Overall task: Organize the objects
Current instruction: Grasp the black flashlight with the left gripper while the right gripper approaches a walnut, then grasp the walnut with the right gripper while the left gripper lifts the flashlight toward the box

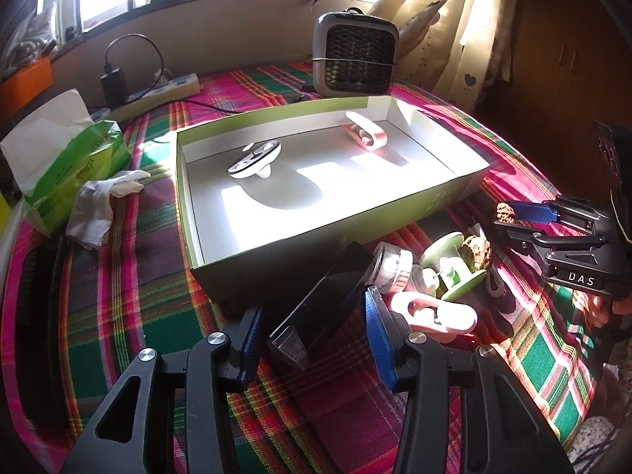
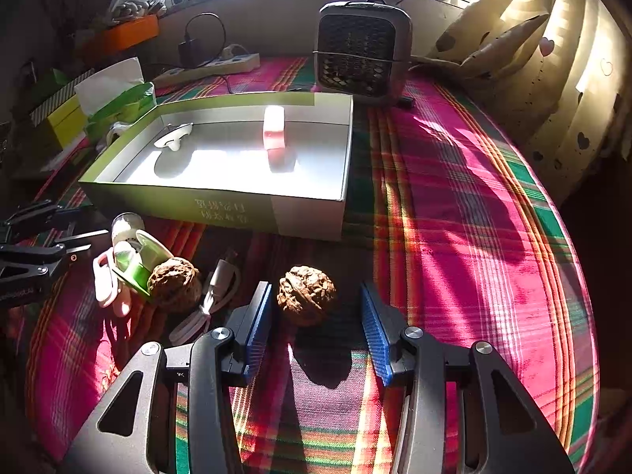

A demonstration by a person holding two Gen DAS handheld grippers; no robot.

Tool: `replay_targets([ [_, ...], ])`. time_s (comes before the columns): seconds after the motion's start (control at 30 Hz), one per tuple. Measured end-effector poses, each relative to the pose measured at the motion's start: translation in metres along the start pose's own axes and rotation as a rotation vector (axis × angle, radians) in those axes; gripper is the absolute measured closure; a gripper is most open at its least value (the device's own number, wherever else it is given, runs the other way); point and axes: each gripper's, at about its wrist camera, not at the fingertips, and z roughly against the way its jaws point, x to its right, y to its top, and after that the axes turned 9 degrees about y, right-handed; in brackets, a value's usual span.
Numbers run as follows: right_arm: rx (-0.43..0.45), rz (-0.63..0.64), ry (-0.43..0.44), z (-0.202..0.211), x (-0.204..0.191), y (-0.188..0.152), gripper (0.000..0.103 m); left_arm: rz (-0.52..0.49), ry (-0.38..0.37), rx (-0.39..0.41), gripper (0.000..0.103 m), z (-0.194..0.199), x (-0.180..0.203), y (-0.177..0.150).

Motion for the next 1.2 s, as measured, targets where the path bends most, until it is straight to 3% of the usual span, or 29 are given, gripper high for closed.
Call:
replay_targets([
  [0.4, 0.004, -0.001, 0.01, 0.0033, 0.0008, -0.0032, 0.058, 0.02, 0.013, 0.007, 0.061, 0.0014, 0.0, -0.0012],
  [0.63, 0.009, -0.001, 0.016, 0.005, 0.0025, -0.0048, 0.071, 0.04, 0.018, 0.01, 0.061, 0.0023, 0.0003, -0.0027],
  [1.2, 0.016, -0.008, 0.03, 0.0072, 0.0008, -0.0054, 0.072, 0.098, 0.018, 0.017, 0.062, 0.0084, -0.0082, -0.0064],
])
